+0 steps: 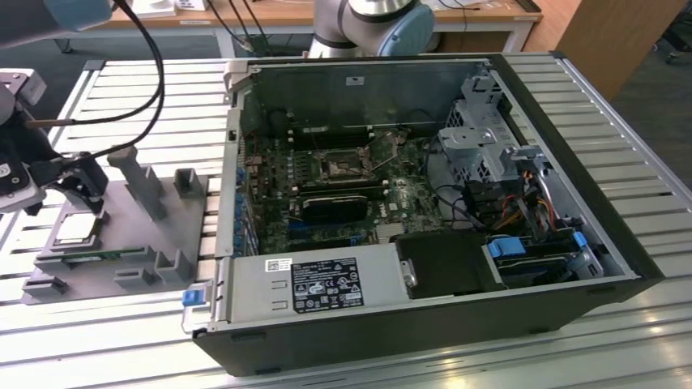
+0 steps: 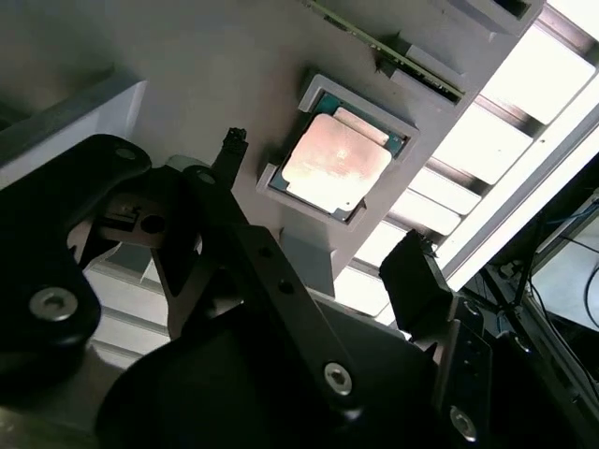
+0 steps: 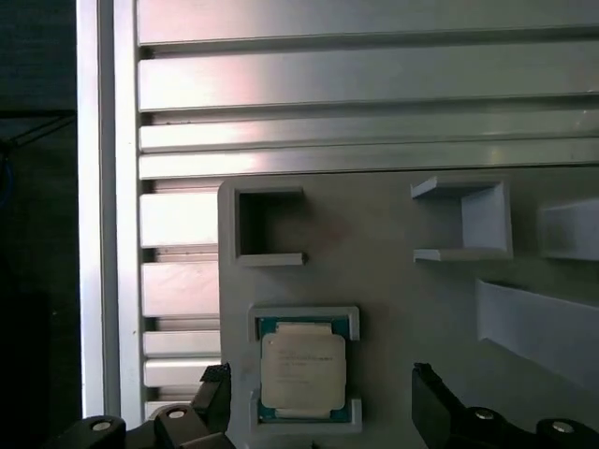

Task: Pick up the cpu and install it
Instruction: 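Pick up the cpu and move it towards the insertion slot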

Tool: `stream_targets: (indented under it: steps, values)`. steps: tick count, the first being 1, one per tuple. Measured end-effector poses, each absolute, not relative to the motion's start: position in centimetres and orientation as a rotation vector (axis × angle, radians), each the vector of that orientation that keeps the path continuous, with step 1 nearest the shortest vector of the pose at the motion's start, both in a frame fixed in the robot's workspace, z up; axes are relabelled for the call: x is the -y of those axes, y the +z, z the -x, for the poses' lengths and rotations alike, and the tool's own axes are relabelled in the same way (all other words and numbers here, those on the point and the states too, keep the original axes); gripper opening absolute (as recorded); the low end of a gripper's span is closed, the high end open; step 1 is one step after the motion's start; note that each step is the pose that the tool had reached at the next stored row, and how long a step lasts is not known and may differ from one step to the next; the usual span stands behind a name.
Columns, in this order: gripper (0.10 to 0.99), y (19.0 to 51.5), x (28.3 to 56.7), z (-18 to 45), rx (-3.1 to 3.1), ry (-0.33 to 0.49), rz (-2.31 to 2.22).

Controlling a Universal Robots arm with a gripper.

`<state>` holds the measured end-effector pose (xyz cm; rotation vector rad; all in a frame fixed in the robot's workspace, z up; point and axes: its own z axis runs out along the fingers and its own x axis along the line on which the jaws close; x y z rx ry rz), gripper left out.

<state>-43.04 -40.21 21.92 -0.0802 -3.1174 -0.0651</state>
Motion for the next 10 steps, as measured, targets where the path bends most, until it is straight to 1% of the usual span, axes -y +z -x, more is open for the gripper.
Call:
stream_targets:
  steps: [10]
  values:
    - [0.855,20.7,40.4,43.5,3.118,-0.066,0.067]
